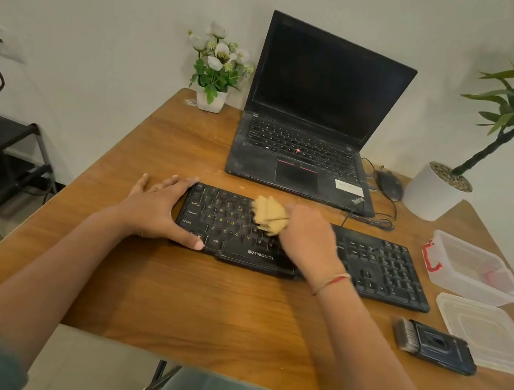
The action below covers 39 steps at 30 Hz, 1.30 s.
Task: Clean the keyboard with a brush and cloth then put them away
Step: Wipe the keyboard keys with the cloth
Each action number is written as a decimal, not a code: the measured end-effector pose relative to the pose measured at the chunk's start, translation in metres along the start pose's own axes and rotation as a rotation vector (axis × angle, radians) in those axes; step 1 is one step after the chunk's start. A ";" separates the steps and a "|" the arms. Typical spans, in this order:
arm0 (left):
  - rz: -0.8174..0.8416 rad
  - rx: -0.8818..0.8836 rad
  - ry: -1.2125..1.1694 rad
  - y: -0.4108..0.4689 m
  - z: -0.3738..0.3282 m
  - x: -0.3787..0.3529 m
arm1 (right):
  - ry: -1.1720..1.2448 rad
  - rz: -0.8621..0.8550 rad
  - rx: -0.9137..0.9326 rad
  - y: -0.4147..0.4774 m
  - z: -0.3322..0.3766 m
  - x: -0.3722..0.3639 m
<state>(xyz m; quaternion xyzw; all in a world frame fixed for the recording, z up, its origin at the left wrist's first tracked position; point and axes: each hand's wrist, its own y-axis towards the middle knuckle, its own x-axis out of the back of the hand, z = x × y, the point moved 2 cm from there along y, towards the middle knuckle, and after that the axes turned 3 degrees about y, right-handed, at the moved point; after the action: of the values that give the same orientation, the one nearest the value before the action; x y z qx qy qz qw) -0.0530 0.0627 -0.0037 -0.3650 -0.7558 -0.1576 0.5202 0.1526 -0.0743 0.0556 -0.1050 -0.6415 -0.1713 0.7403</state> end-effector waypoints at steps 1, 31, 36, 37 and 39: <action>0.003 -0.001 0.002 0.000 0.000 0.000 | -0.012 0.006 -0.046 -0.002 -0.015 0.003; -0.064 -0.009 0.062 -0.006 -0.008 0.001 | 0.145 -0.104 0.283 -0.007 0.078 -0.026; -0.042 0.000 0.038 -0.007 -0.007 0.001 | 0.076 -0.124 0.104 -0.021 0.018 -0.013; -0.037 -0.002 0.037 -0.007 -0.006 0.001 | 0.069 -0.107 0.034 -0.025 0.001 -0.007; -0.033 -0.007 0.043 -0.007 -0.006 0.000 | 0.056 -0.087 -0.108 -0.033 -0.033 0.002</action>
<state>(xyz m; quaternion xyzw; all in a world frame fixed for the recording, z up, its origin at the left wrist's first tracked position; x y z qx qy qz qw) -0.0539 0.0543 0.0002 -0.3509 -0.7499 -0.1763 0.5323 0.1703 -0.1171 0.0508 -0.1119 -0.6145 -0.2407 0.7429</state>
